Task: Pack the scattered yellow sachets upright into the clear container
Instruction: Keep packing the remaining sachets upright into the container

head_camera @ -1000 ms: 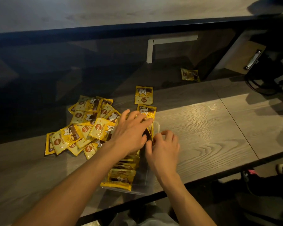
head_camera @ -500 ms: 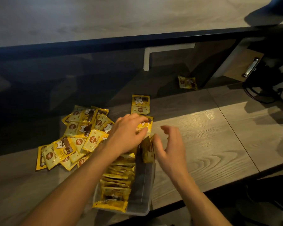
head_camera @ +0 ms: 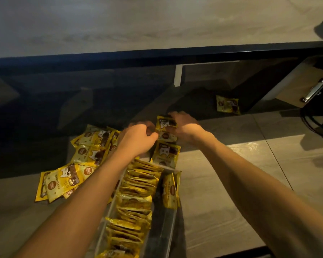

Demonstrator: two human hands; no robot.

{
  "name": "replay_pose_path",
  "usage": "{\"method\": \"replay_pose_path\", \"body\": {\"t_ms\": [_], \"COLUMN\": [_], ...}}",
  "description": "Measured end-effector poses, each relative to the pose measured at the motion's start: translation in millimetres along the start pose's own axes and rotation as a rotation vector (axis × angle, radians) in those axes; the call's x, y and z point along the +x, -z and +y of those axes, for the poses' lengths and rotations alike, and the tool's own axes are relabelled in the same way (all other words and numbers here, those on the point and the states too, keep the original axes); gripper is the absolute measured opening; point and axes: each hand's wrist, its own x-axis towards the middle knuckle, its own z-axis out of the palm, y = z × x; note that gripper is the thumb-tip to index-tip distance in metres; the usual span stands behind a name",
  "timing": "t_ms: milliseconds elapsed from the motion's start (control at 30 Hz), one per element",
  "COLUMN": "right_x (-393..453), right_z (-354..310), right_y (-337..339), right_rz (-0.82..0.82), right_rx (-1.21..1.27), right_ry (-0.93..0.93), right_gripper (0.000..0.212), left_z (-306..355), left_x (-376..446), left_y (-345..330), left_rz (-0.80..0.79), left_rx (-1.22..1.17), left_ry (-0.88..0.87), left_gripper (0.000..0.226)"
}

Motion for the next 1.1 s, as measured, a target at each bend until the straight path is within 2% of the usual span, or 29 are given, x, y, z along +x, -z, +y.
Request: {"method": "replay_pose_path", "body": {"t_ms": [200,300,433,467,533,633,733,800,867,1000,1100], "right_x": [23,27,26,25,23,10,-22,-43,-59,-72,-69], "right_z": [4,4,8,10,15,20,10,-1,-12,-27,-22], "right_y": [-13,-10,-8,-7,-2,9,13,10,2,-14,-20], "right_rz": [0.012,0.008,0.013,0.015,-0.012,0.04,0.197,0.217,0.176,0.09,0.035], "right_rx": [-0.168,-0.226,-0.22,-0.209,-0.063,0.45,1.11,1.352,1.423,1.395,1.292], "right_ry": [-0.019,-0.022,-0.055,-0.084,-0.178,-0.289,-0.272,-0.243,-0.222,-0.24,-0.31], "right_gripper": [0.057,0.064,0.054,0.051,0.047,0.034,0.028,0.024,0.018,0.01,0.039], "left_z": [-6,-9,-11,-10,-10,-10,-11,-8,-3,0,-5], "left_x": [2,4,7,8,8,9,8,4,-3,-12,-17], "left_y": [-7,-11,-14,-14,-15,-16,-17,-16,-16,-21,-19], "left_rz": [-0.016,-0.033,-0.036,-0.037,-0.044,-0.022,-0.021,-0.052,-0.062,0.128,0.244], "left_rx": [-0.008,-0.026,-0.035,-0.033,-0.031,-0.074,-0.249,-0.477,-0.699,-0.952,-1.119], "left_ry": [0.036,0.073,0.074,0.073,0.074,0.067,0.089,0.089,0.076,0.043,0.087], "left_gripper": [0.034,0.029,0.017,0.02,0.028,0.022,0.051,0.064,0.057,0.008,0.008]}}
